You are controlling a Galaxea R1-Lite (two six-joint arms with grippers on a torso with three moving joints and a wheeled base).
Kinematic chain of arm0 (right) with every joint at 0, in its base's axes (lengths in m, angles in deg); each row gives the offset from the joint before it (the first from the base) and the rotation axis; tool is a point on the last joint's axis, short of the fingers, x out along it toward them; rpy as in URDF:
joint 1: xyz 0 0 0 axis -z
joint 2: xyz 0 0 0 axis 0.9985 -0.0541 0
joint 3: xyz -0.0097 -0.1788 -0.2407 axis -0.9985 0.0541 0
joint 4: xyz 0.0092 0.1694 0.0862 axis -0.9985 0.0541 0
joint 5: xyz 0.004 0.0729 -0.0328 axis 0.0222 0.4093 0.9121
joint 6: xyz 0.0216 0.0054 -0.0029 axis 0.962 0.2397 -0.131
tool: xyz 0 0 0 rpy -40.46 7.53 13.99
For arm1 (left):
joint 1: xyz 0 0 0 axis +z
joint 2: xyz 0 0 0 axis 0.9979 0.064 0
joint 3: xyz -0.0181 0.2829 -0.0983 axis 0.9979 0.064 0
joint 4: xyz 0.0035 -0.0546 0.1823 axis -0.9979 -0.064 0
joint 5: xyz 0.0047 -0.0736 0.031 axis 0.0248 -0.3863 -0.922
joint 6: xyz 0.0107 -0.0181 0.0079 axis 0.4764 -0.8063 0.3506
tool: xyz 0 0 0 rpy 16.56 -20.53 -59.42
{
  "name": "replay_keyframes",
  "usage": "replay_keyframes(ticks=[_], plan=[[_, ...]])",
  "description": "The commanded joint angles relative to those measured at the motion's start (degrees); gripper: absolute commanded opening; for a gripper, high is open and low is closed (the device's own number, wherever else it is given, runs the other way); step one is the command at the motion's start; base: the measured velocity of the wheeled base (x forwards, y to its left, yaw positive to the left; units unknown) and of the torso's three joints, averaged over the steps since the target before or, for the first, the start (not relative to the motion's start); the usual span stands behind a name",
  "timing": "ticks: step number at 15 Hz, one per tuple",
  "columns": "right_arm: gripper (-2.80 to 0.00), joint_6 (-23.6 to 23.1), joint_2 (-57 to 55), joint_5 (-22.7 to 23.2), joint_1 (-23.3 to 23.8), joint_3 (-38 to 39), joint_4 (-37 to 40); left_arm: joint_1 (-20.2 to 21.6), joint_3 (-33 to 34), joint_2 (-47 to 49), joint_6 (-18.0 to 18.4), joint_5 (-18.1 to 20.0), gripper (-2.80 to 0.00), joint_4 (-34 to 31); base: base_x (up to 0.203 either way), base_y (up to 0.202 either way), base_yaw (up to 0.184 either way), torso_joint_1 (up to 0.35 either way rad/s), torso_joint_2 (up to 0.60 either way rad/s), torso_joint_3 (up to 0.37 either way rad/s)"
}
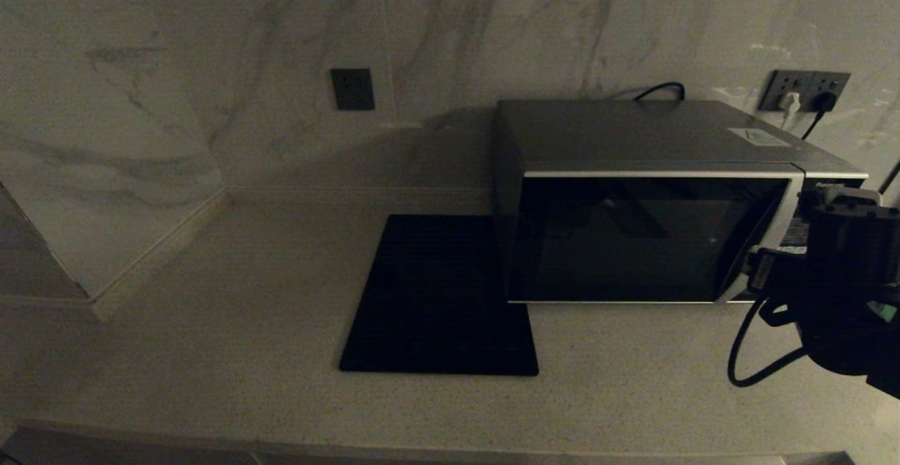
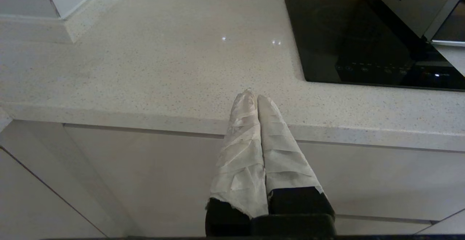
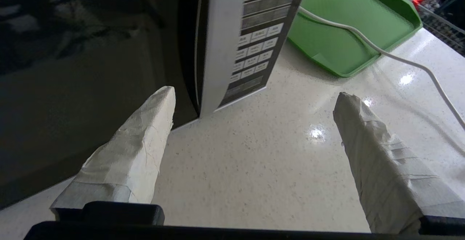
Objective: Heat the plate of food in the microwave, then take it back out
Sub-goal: Open the microwave oven
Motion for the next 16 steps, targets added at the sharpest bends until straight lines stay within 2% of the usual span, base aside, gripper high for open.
replay_keyframes(ticks=[1,3,4,9,10,13,16], plan=[[0.0,0.0,-5.5,-3.1,0.0,-3.9,-0.3,0.0,0.0,0.0,-0.1,0.0,-2.8,0.0,0.0,0.0,0.0,0.0,0.0,0.0],[0.0,-0.1,-8.4,-7.0,0.0,-8.3,-0.2,0.0,0.0,0.0,-0.1,0.0,-2.8,0.0,0.0,0.0,0.0,0.0,0.0,0.0],[0.0,-0.2,-9.7,-10.9,-0.1,-10.1,-0.1,0.0,0.0,0.0,-0.1,0.0,-2.8,0.0,0.0,0.0,0.0,0.0,0.0,0.0],[0.0,0.2,-9.8,-11.9,-2.2,-11.1,0.1,0.0,0.0,0.0,-0.1,0.0,-2.8,0.0,0.0,0.0,0.0,0.0,0.0,0.0],[-2.8,0.2,-9.6,-11.9,-2.3,-10.4,0.1,0.0,0.0,0.0,-0.1,0.0,-2.8,0.0,0.0,0.0,0.0,0.0,0.0,0.0],[-2.8,0.2,-11.0,-11.8,-3.1,-7.7,0.0,0.0,0.0,0.0,-0.1,0.0,-2.8,0.0,0.0,0.0,0.0,0.0,0.0,0.0],[-2.8,0.9,-13.3,-10.9,-3.1,-9.6,-0.1,0.0,0.0,0.0,-0.1,0.0,-2.8,0.0,0.0,0.0,0.0,0.0,0.0,0.0]])
